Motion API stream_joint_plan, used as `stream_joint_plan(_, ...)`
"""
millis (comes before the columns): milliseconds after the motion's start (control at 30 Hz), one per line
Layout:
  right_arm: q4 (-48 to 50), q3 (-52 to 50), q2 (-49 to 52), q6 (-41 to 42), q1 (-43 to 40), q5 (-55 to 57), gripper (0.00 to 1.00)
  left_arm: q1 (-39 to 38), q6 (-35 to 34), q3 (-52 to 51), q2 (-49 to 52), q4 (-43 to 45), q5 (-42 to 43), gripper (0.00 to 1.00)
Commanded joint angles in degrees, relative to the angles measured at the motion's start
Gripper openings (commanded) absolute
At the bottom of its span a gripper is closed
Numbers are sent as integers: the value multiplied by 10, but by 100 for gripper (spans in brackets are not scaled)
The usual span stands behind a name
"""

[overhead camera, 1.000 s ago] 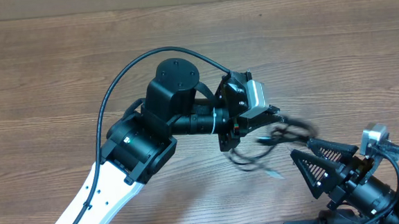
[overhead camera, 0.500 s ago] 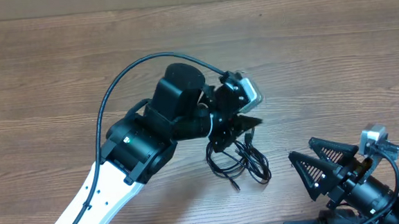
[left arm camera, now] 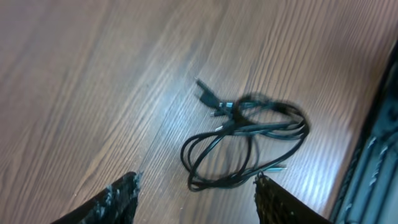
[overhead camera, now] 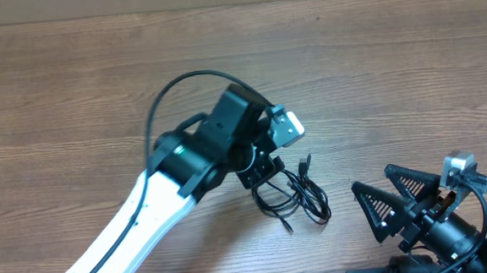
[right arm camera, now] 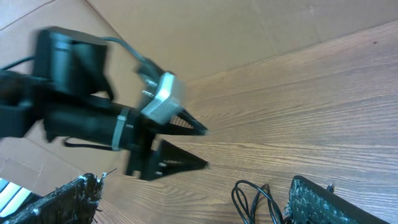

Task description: Untangle cables

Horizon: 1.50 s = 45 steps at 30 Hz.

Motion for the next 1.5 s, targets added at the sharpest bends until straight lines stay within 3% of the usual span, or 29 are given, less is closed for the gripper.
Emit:
stream_joint_plan(0,-1,4,1,0,2,8,96,-4,83,7,66,-2,-7,67)
stream_joint_plan(167,-3,4,1,0,2,8,99,-4,177,7,134,-4,56,72)
stream_joint_plan(433,-3,4,1,0,2,8,100,-3,293,7,143,-63,64,80)
stream_joint_plan(567,-3,4,1,0,2,8,100,-3,394,7,143,-92,114,87)
stream_joint_plan(667,-3,4,1,0,2,8,100,-3,418,2,145,-84,117,88)
stream_joint_plan(1167,-8,4,1,0,2,8,100,-3,420,-123,146,59,119,93)
stream_joint_plan(1467,-19,4,1,0,2,8,100,-3,333,-152,193,221,117,97)
